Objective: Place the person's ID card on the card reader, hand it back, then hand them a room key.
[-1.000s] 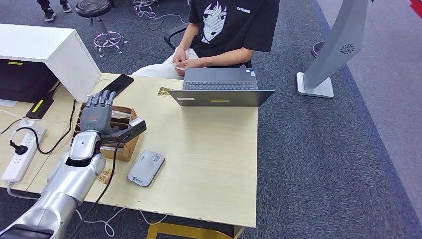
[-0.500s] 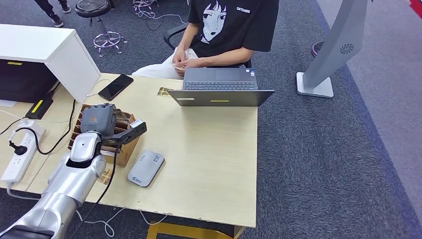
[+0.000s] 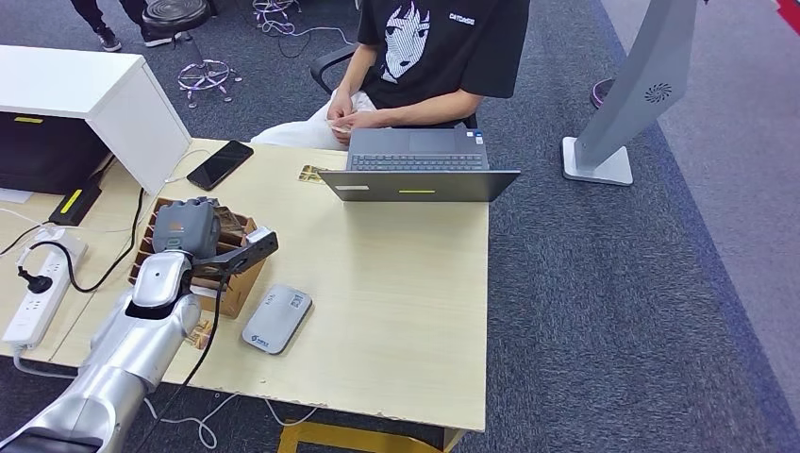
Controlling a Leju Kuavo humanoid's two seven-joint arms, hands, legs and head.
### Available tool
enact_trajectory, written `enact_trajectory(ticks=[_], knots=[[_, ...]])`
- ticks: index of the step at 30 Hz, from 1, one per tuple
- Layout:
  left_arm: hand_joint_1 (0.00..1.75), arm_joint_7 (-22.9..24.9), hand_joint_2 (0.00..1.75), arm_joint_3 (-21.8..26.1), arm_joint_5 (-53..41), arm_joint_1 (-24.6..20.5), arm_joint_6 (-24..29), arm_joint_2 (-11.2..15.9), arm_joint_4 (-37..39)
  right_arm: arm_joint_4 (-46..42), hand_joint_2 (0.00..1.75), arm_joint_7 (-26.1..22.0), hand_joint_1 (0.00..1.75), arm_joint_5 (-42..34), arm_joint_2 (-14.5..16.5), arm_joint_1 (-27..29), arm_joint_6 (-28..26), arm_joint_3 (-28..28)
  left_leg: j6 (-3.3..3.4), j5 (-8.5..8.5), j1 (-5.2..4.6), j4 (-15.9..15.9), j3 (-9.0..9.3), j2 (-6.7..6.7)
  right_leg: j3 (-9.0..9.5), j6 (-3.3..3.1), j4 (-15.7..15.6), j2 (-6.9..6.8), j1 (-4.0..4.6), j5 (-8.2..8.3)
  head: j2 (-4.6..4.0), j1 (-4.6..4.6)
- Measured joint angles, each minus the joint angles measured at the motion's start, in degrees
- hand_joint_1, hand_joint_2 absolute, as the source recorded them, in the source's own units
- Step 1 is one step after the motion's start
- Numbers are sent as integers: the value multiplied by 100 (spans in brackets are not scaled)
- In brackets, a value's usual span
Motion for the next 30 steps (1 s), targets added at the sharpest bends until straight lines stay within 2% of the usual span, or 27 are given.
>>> enact_trajectory(ticks=[15,21,25,30], knots=[[175,4,175,0,8,10,31,2,-3,4,175,-2,0,0,0,0,-4,2,0,0,0,0,0,0,0,0,0,0,0,0,0,0],[175,9,175,98,127,72,599,115,-184,5,175,-41,0,-23,0,3,-60,30,0,0,1,0,0,1,-1,0,2,2,0,0,0,0],[175,-45,175,307,-61,115,1274,372,-927,8,175,-87,0,-121,0,7,-93,44,0,0,3,0,-2,1,-3,-1,3,2,1,0,0,0],[175,-253,175,705,-473,342,1648,631,-2651,16,175,-208,0,-246,0,31,-94,44,0,-1,0,-1,-3,2,-4,0,3,3,1,-2,0,0]])
